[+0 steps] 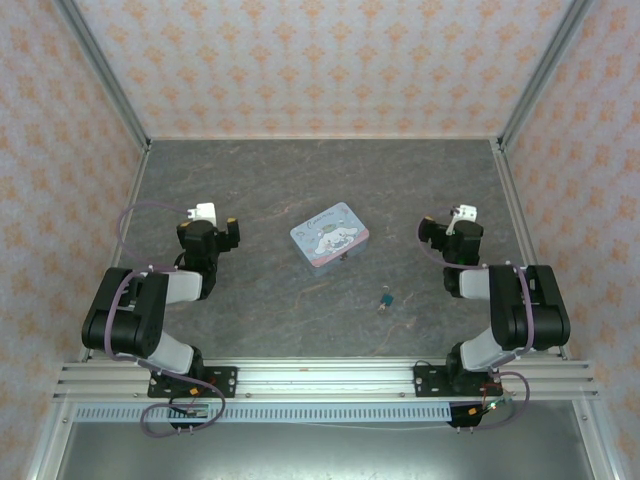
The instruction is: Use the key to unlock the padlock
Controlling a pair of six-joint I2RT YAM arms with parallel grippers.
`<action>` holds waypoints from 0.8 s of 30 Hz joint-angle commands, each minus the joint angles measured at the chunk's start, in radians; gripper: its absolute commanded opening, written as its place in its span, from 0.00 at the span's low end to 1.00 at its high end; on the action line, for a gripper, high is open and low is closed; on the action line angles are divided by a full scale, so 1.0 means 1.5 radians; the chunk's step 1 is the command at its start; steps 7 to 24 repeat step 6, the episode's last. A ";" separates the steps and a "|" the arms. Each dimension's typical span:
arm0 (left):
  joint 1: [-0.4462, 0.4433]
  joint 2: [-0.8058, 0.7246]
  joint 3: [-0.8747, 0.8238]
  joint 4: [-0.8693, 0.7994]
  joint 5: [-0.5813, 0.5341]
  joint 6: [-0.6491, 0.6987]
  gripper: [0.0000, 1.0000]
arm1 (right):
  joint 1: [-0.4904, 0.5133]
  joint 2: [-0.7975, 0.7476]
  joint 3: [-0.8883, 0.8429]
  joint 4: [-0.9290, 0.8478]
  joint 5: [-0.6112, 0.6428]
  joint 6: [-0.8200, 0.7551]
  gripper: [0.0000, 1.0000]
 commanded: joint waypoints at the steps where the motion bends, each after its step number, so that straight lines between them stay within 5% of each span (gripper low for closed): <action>1: 0.003 -0.004 0.009 0.002 0.006 0.006 1.00 | 0.011 -0.002 0.011 -0.002 0.029 -0.002 0.99; 24: 0.003 -0.004 0.010 0.003 0.006 0.006 1.00 | 0.012 -0.002 0.009 -0.001 0.029 0.000 0.99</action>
